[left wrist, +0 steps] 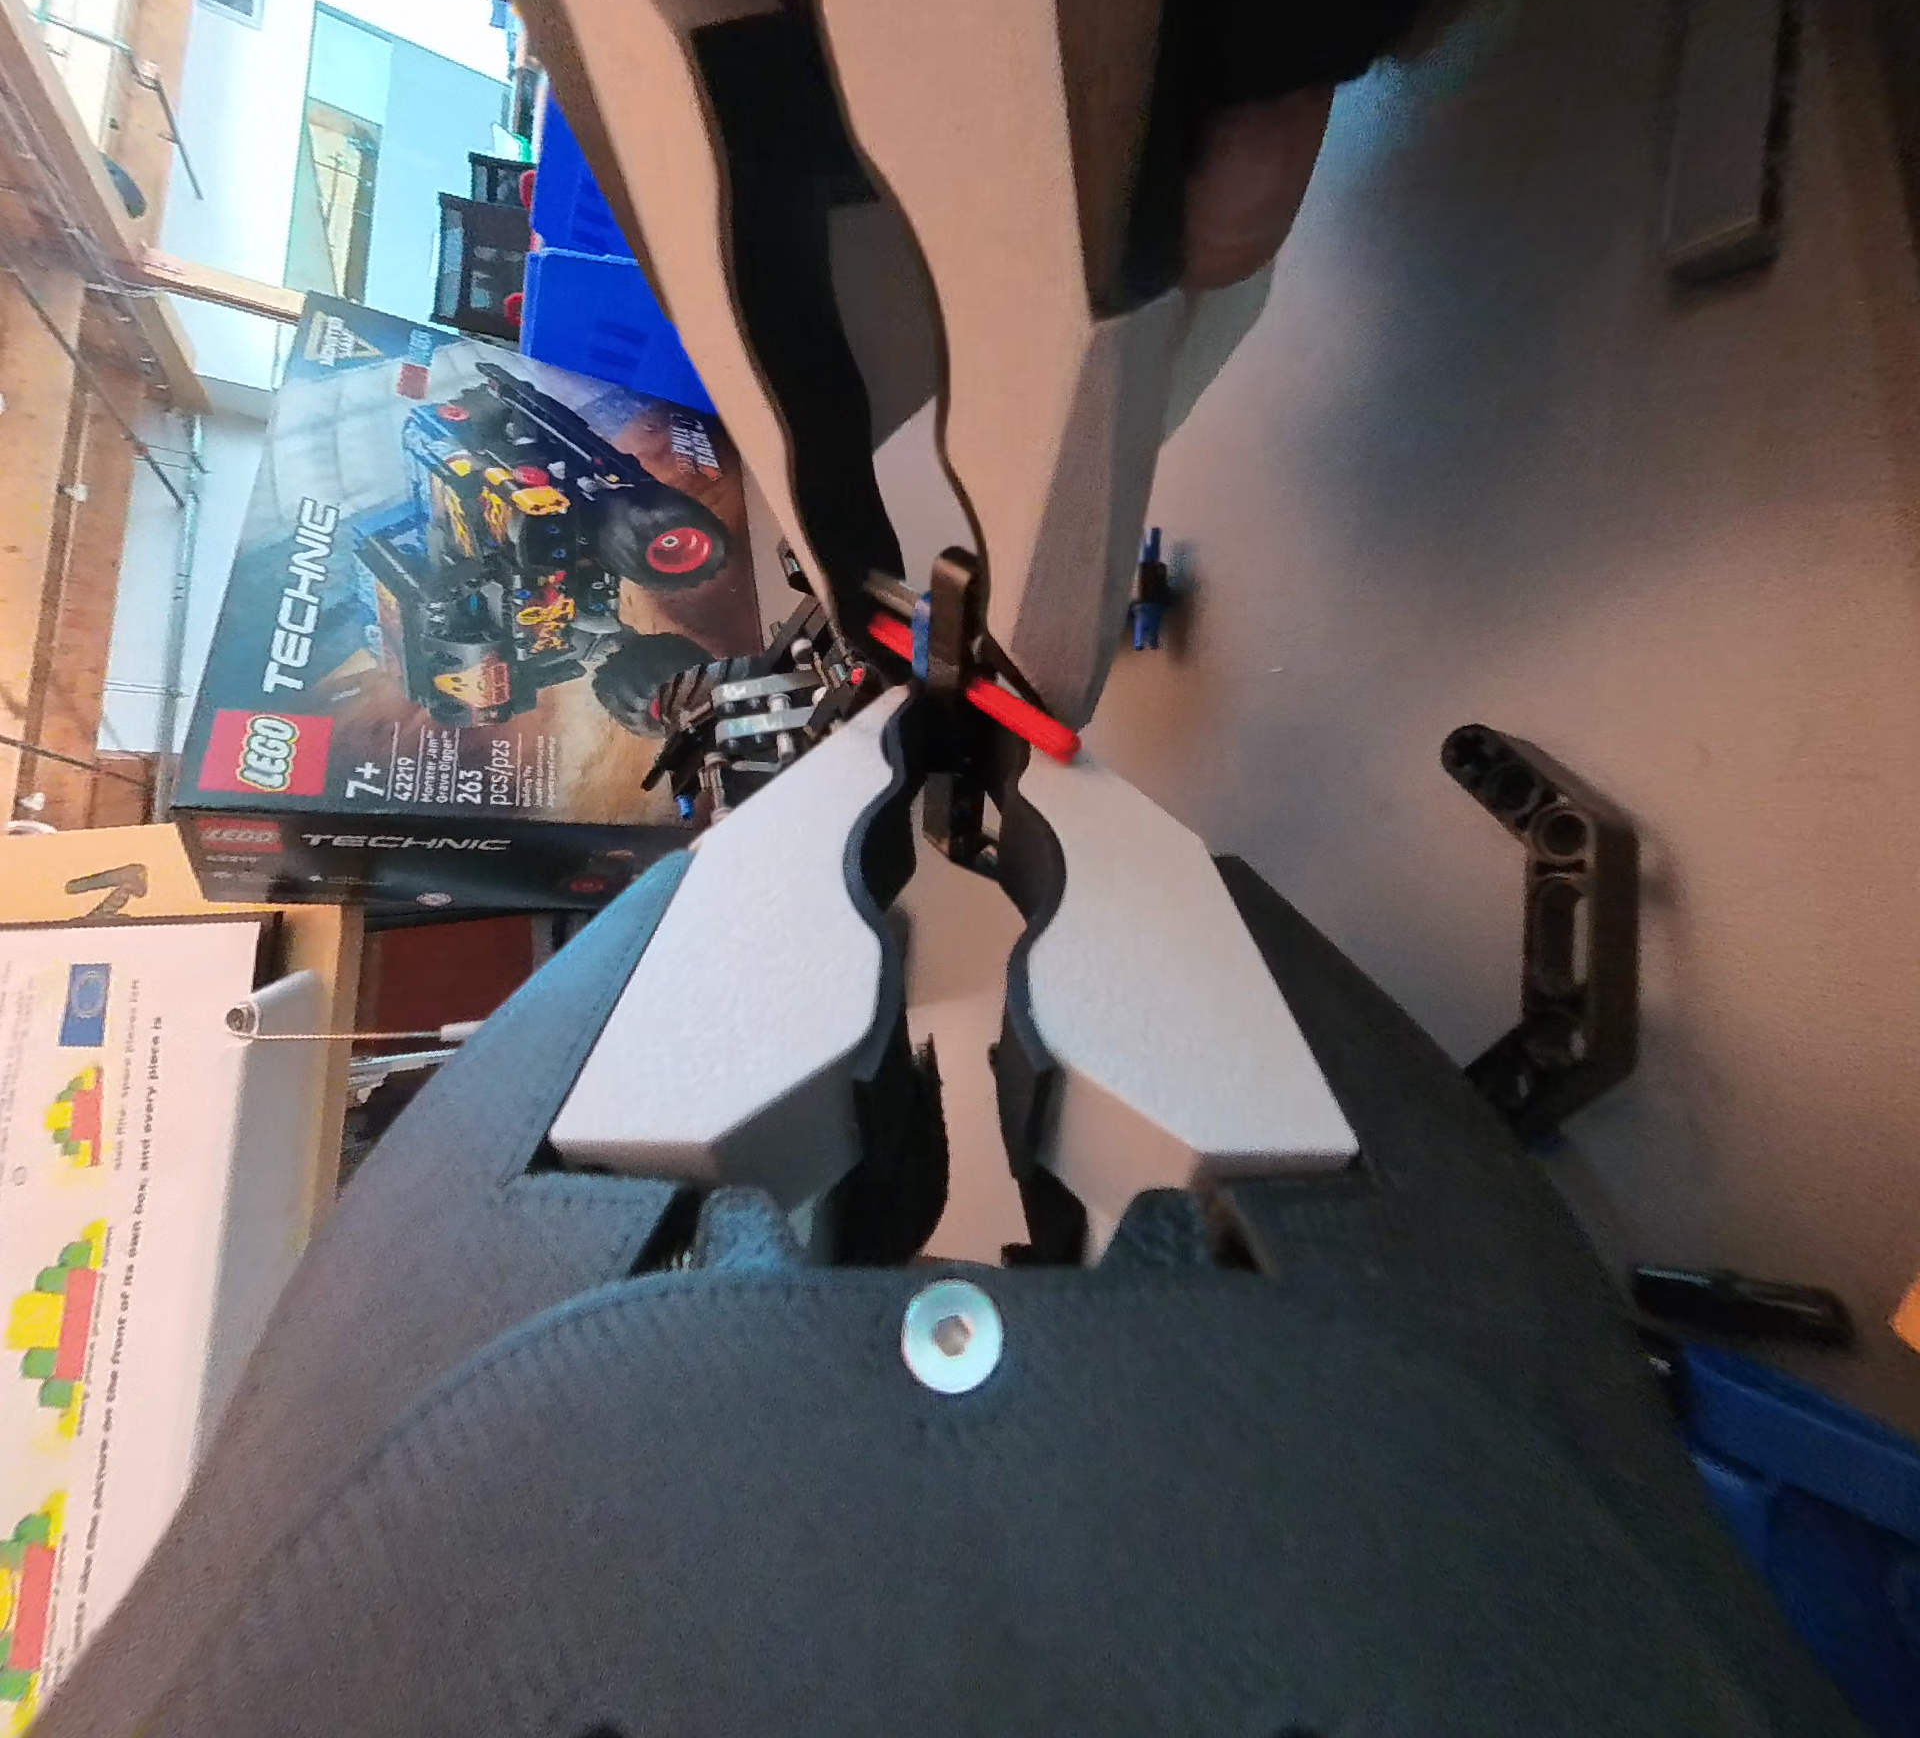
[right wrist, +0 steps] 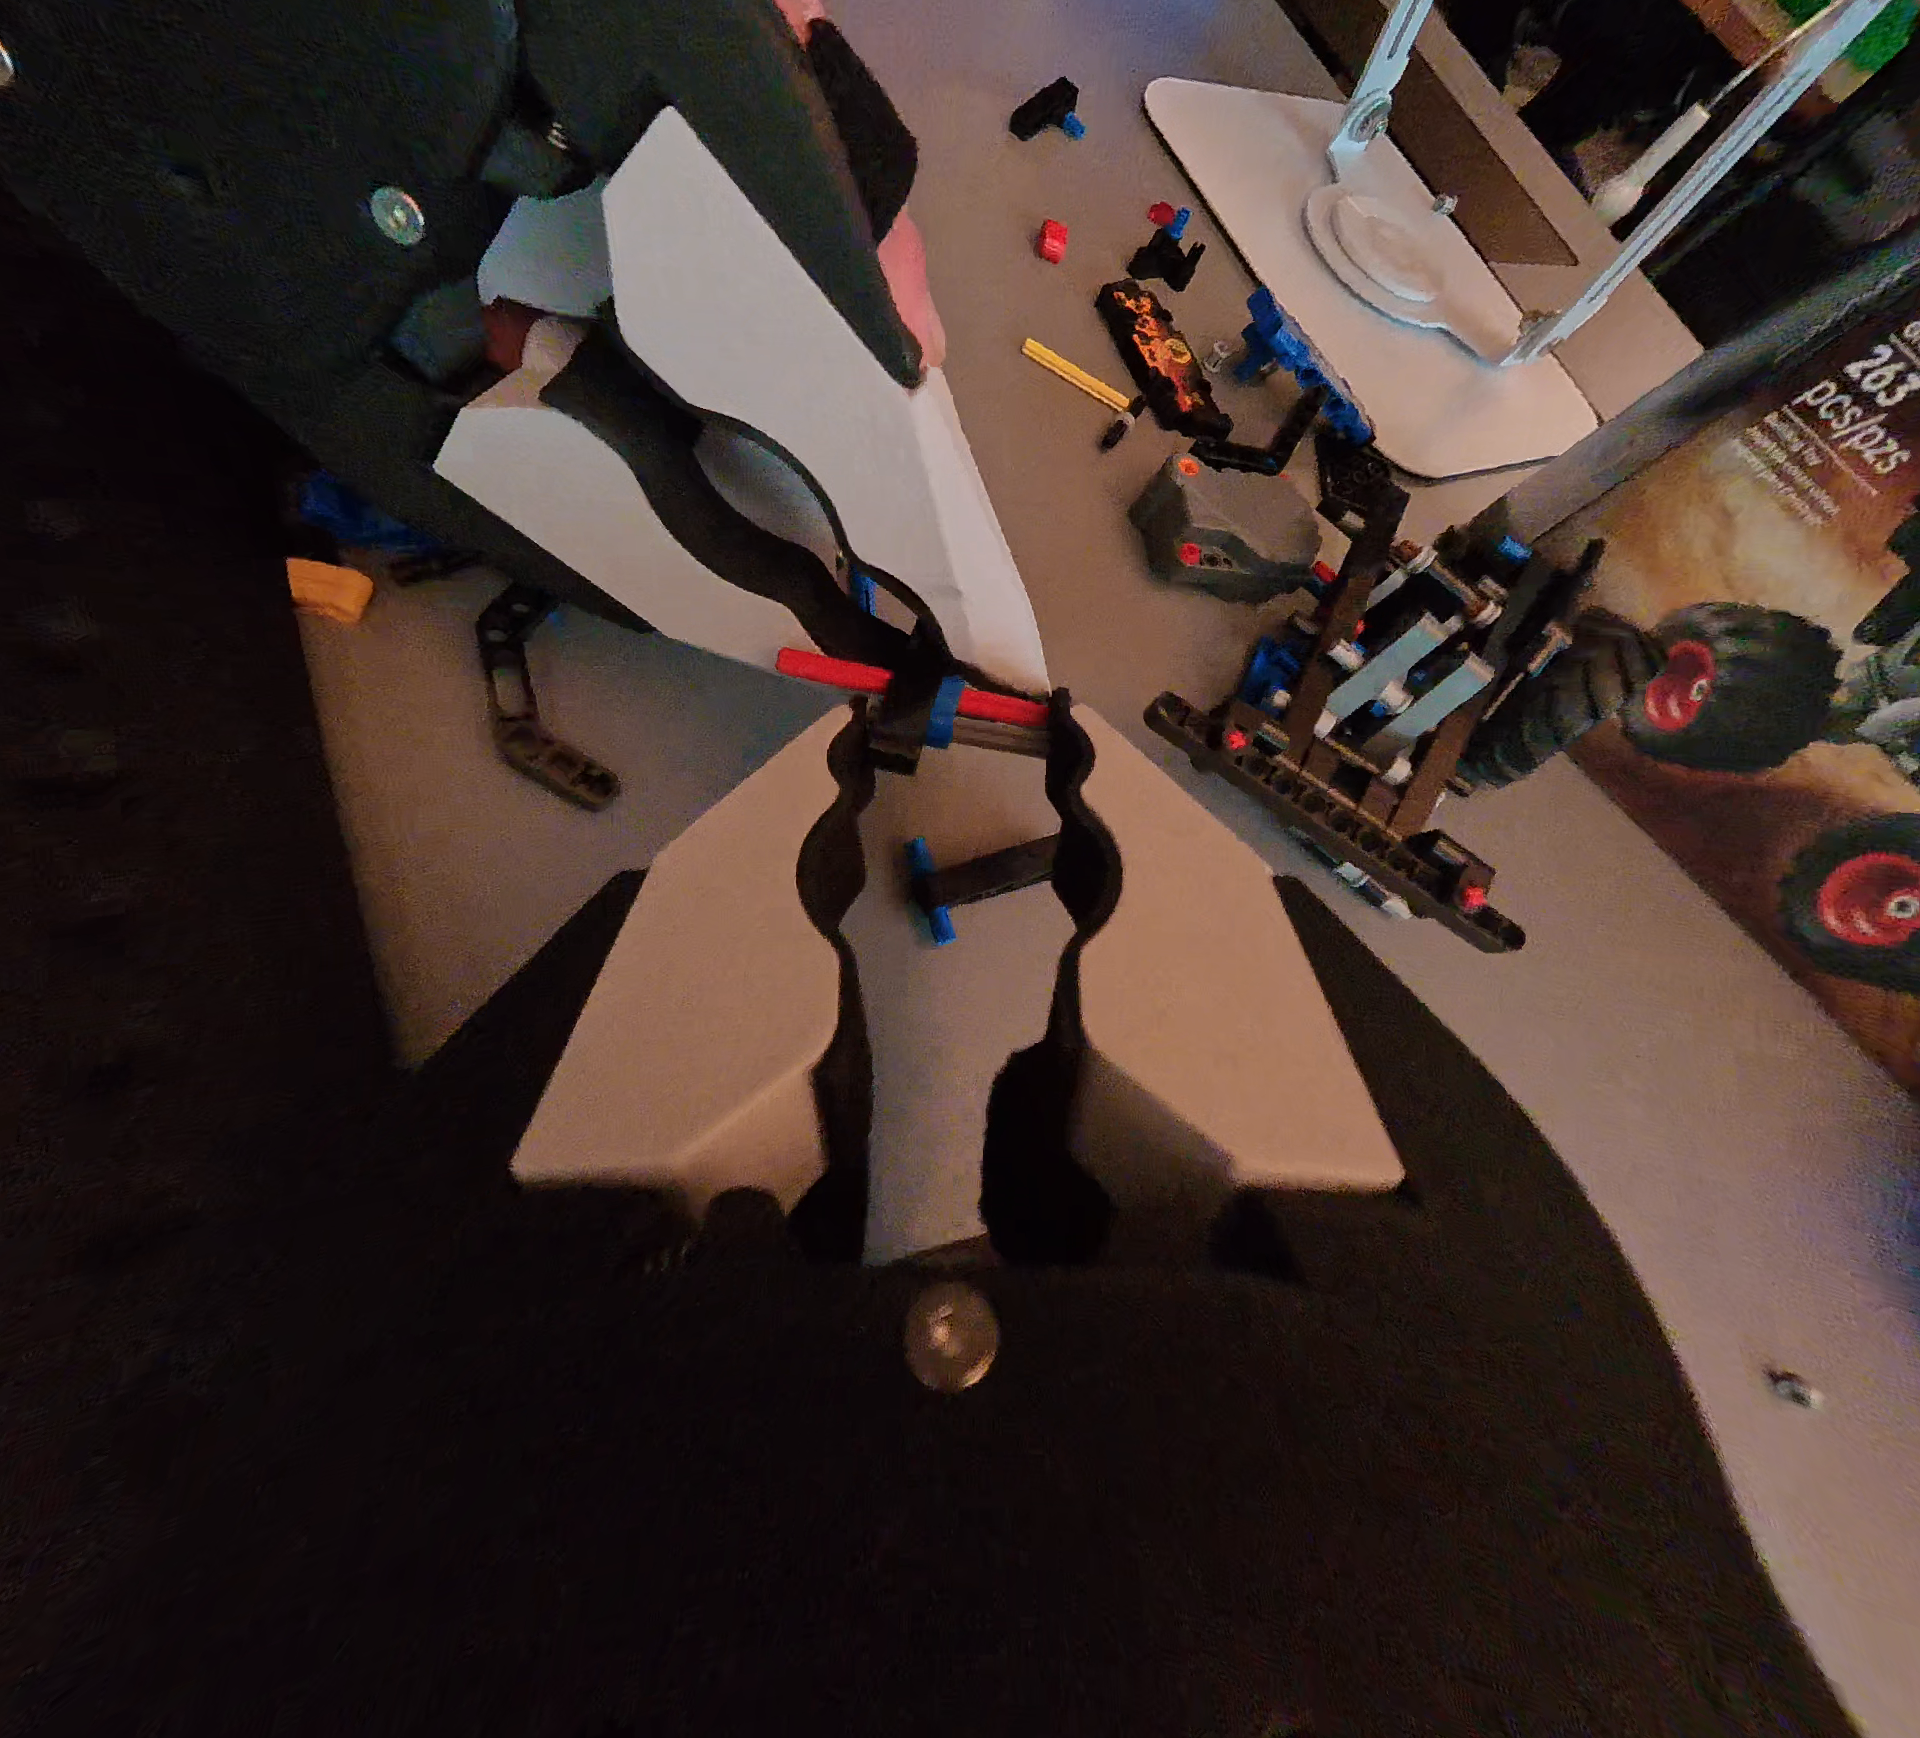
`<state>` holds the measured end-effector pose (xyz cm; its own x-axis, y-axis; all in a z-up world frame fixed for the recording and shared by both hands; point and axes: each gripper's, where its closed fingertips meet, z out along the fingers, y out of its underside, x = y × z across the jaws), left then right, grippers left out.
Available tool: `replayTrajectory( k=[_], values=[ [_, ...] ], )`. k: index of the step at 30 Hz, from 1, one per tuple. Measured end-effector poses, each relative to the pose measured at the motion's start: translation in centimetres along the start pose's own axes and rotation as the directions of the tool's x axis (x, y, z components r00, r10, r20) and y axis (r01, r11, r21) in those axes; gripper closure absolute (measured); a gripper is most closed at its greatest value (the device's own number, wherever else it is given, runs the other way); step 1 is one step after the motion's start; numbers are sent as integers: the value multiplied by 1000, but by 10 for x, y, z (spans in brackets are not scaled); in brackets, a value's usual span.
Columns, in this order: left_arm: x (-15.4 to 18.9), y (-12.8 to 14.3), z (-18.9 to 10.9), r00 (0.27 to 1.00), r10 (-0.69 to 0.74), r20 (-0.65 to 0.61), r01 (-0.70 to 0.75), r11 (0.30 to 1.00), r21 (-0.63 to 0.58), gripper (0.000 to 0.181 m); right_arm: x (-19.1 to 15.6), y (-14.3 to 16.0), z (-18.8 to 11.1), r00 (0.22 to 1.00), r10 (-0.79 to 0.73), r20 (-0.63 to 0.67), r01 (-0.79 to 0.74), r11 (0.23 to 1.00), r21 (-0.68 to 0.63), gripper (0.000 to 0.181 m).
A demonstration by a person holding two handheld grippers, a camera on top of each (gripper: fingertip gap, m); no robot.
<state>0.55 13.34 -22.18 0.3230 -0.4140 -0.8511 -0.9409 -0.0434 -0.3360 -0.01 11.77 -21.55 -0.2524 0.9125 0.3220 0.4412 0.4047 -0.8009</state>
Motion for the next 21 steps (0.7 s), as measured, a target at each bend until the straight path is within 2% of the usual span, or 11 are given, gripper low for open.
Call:
replayTrajectory(
  k=[7,11,13,18,20,21],
  values=[
    [12,5,5,998,8,-55,-10,999,-45,178,-7,-2,5,973,-222,-70,217,974,-69,152],
    [10,8,7,998,-31,-57,27,998,-57,177,-3,-1,6,952,-284,-116,273,957,-101,152],
    [14,13,9,996,-18,-87,11,997,-71,176,-1,2,9,890,-425,-163,396,899,-187,151],
    [13,13,12,986,-107,-126,99,993,-70,176,2,3,9,885,-428,-184,389,897,-210,151],
    [16,12,11,988,-79,-132,71,996,-63,176,-1,2,9,862,-466,-202,423,879,-222,152],
    [17,12,12,982,-111,-150,102,993,-63,175,-2,2,10,850,-484,-209,439,869,-228,152]
  ],
)
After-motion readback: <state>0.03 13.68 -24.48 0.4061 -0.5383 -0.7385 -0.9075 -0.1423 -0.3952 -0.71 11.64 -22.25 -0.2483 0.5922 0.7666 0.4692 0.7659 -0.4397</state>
